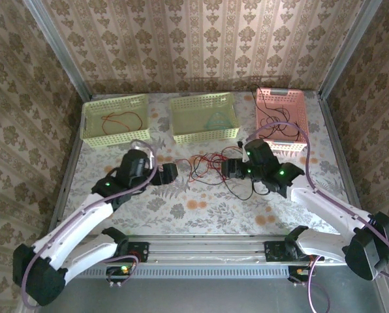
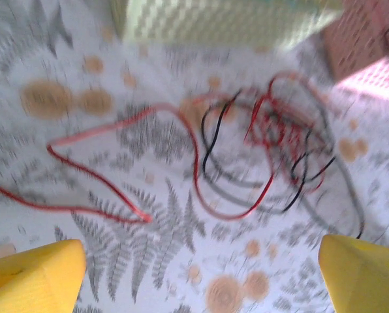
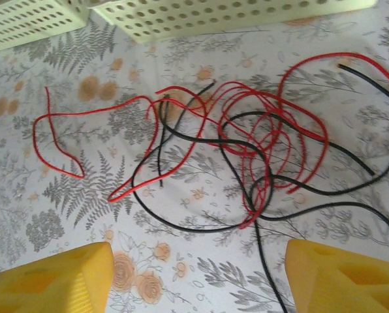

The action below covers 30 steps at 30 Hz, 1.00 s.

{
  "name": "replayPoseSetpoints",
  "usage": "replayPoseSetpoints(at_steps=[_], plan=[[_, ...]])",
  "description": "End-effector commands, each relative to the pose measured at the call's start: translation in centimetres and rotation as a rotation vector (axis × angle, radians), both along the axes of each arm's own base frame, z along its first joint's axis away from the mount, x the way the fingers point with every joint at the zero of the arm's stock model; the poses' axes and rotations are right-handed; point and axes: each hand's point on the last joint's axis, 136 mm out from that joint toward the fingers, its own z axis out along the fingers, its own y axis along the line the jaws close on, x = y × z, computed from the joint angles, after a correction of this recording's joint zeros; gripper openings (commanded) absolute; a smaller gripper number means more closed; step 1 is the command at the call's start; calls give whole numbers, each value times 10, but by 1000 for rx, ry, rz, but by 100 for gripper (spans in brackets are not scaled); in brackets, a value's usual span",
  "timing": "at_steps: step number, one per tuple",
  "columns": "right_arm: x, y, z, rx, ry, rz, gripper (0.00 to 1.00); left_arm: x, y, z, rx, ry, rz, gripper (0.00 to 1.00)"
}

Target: Untangle the cables

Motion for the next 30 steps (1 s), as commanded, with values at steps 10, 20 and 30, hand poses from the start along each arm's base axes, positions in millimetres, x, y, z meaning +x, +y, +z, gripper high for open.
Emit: replayPoseSetpoints(at_steps=[10, 20, 30], plan=[[16, 28, -1, 17, -6, 39, 70, 48, -8, -78, 146, 54, 68, 76], [15, 21, -1, -32, -22, 31, 69, 61, -9, -26, 175, -60, 16, 0], [20, 21, -7, -45, -36, 22, 69, 21, 22, 162, 60, -462, 0, 0]])
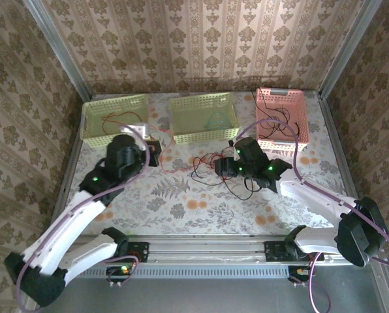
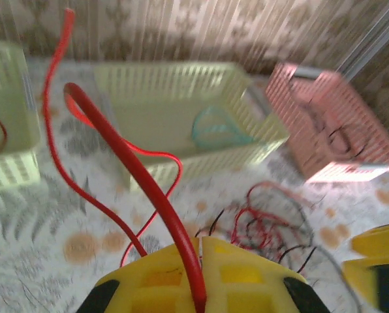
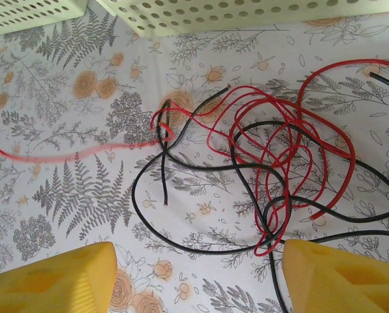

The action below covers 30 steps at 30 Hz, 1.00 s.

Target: Untangle the cables

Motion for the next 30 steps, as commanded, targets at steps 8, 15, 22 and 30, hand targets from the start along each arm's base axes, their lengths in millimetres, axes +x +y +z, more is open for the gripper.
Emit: replayPoseSetpoints(at_steps=[8, 15, 22, 30], plan=[[5, -2, 4, -11, -48, -9, 69, -34, 35, 134, 79, -299, -5, 0], [1, -9, -3, -17, -56, -22, 70, -32, 59, 200, 156, -472, 102, 0], [2, -9, -9, -20, -63, -21, 70, -12, 74, 225, 207, -546, 208, 0], [3, -5, -18, -4, -50, -23, 70, 60, 114, 208, 101, -411, 325, 0]])
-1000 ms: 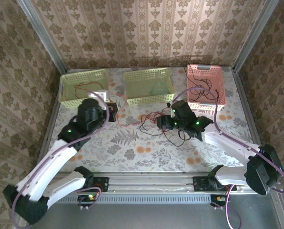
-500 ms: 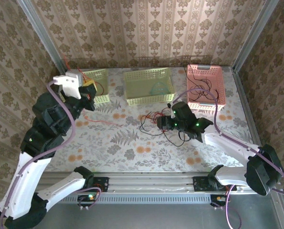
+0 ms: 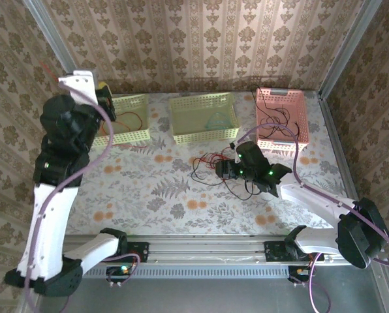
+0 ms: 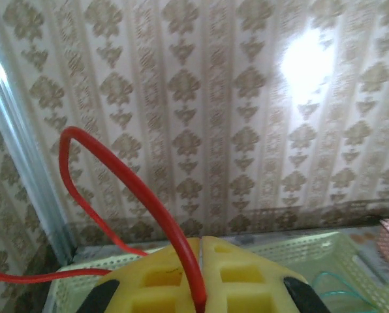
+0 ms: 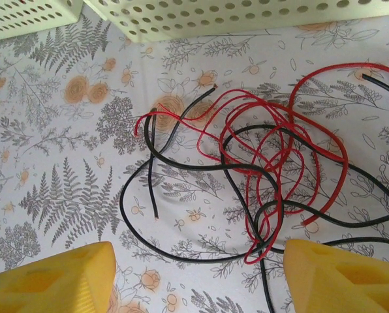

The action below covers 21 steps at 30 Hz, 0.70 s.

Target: Untangle the cables

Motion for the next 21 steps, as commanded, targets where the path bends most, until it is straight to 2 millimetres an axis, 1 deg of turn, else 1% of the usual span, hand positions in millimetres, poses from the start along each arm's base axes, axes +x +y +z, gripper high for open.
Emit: replayPoseSetpoints(at_steps=[1, 2, 3, 7, 9, 14, 18, 21], plan=[[2, -1, -8, -5, -8, -13, 70, 25, 13, 8, -113, -7, -6, 0], [2, -1, -10, -2, -7, -17, 70, 36, 20, 5, -126, -7, 17, 0], [3, -2, -12, 1, -8, -24, 70, 48, 32, 2, -150, -11, 58, 0], [3, -2, -19, -3, 2, -30, 70, 91, 62, -4, -220, 0, 121, 0], [3, -1, -25, 2, 11, -31, 70, 114, 78, -8, -292, 31, 130, 0], [2, 7, -39, 18, 56, -20, 70, 164, 99, -26, -347, 55, 119, 0], [4, 7, -45, 25, 58, -34, 70, 203, 110, -61, -363, 128, 121, 0], [5, 8, -48, 27, 64, -32, 69, 225, 117, -92, -365, 183, 126, 0]])
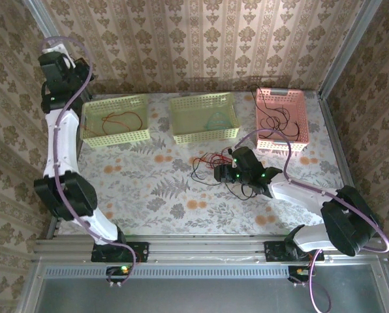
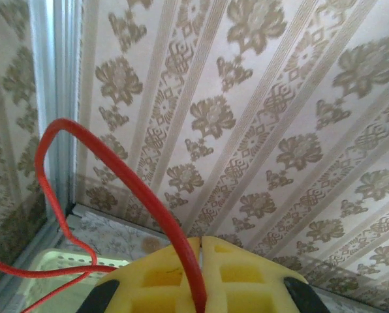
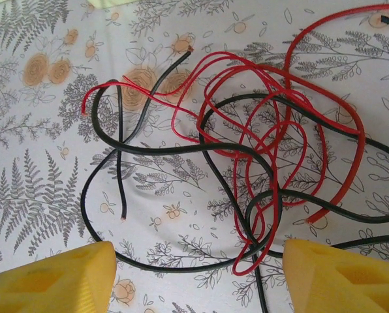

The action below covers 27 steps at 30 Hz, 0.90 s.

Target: Untangle the cables

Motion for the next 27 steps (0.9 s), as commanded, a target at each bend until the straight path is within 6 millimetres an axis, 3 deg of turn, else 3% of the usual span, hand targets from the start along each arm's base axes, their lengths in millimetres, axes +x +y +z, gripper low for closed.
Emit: replayPoseSetpoints(at_steps=[1, 10, 17, 20, 21, 23, 25, 27], plan=[[2, 5, -1, 25, -2, -5, 69, 17, 2, -9, -35, -2, -35, 0], [8, 9, -12, 1, 20, -1, 69, 23, -3, -90, -102, 134, -53, 0], [12, 14, -6, 15, 10, 7, 69, 13, -30, -145, -130, 254, -80, 1], [12, 13, 1, 12, 2, 8, 69, 7, -42, -152, -149, 296, -88, 20], [11, 12, 5, 13, -4, 10, 69, 3, -46, -149, -150, 295, -85, 37], [9, 9, 15, 14, -22, 9, 69, -6, -51, -139, -140, 290, -78, 52], [6, 4, 26, 16, -44, 1, 69, -20, -53, -118, -126, 261, -51, 67], [3, -1, 33, 13, -59, -7, 70, -36, -60, -90, -133, 207, -48, 74]])
